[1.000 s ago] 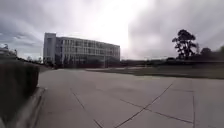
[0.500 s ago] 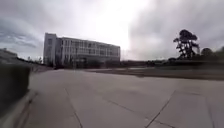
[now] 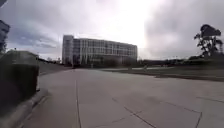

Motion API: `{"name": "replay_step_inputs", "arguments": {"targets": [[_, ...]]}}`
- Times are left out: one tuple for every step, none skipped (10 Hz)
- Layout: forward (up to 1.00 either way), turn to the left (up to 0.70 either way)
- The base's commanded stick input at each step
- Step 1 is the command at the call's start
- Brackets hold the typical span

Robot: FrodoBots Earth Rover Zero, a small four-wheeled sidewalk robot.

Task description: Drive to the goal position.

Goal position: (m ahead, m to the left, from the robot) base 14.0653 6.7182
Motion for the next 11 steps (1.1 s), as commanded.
{"name": "replay_step_inputs", "arguments": {"targets": [[0.7, 0.35], [0.7, 0.35], [0.7, 0.21], [0.7, 0.02], [0.7, 0.0], [0.7, 0.0], [0.7, 0.0], [0.7, 0.0], [0.7, 0.02], [0.7, 0.24], [0.7, 0.35]]}}
